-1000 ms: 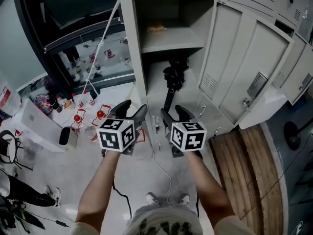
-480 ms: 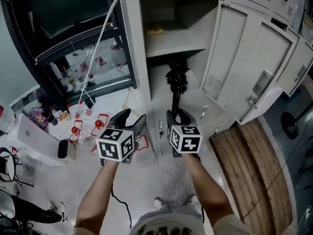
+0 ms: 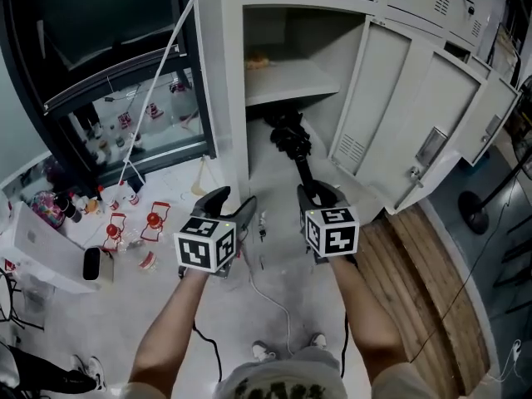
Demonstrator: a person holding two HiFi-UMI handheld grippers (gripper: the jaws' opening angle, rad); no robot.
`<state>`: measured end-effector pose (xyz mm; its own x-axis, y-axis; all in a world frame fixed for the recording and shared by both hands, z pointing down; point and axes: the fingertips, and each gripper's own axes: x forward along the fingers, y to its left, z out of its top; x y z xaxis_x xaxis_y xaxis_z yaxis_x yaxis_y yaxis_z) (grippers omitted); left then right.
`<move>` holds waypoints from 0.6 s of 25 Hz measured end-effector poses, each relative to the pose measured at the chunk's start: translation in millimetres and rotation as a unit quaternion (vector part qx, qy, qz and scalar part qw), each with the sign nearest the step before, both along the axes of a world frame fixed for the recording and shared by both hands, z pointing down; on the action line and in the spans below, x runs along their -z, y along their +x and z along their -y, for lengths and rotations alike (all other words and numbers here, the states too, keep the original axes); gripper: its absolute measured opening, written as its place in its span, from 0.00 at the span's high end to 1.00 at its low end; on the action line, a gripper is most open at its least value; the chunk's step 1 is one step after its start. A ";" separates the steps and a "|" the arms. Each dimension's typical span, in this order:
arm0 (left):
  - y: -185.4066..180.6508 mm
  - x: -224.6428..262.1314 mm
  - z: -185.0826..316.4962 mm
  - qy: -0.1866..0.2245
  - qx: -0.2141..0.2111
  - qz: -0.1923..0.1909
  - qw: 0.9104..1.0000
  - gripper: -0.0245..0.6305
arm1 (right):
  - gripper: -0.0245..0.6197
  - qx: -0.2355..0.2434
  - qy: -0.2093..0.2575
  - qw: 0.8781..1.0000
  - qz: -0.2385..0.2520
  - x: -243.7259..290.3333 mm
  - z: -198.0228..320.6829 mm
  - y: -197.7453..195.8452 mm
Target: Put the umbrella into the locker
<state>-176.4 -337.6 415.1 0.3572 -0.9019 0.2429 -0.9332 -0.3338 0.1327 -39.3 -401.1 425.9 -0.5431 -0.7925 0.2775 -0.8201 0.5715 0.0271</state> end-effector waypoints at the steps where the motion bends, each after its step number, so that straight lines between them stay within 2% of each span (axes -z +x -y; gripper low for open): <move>1: 1.5 1.3 1.6 0.002 -0.001 -0.003 1.000 0.54 | 0.77 0.000 0.002 1.000 -0.002 5.8 2.0 3.0; 9: 16.9 14.4 18.8 0.017 0.002 -0.020 1.000 0.54 | 0.78 0.015 0.019 1.000 -0.007 42.7 19.4 14.9; 15: 24.6 18.7 33.3 0.022 0.033 -0.017 0.999 0.54 | 0.78 0.044 0.012 0.999 -0.011 34.6 41.6 12.1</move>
